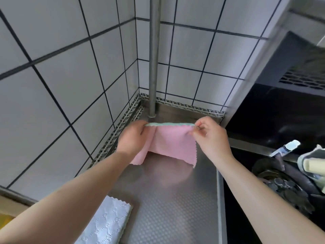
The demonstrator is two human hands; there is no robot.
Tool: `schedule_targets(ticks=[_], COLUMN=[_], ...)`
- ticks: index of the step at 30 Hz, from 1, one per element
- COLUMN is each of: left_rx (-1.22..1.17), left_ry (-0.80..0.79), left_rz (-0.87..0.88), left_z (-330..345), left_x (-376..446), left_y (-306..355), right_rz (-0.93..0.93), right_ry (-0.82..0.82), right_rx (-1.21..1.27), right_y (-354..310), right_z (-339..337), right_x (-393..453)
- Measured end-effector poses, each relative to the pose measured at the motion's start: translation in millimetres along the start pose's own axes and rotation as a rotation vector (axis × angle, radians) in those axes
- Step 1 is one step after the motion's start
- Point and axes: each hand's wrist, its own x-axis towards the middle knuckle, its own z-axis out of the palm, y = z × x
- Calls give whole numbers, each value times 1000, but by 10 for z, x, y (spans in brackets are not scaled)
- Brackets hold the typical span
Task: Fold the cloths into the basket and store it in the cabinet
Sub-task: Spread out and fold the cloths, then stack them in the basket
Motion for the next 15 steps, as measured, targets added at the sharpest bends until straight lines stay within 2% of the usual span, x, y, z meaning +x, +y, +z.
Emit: schedule_targets(ticks=[4,8,12,15], left_rx=[33,186,383,477], left_ry=[-23,-109,-269,-330], left_rz=[69,308,568,537], left_z=[-77,-236,-357,-402], left_x=[92,243,340,445], left_y=[30,83,82,25], right_rz=[-29,14,32,48], right_ry=[67,87,66,101], right_rx=[-26,-62,-161,-184], right_y=[-13,88,260,351], right_z=[-191,-418,-525,-577], right_x=[226,422,488,521])
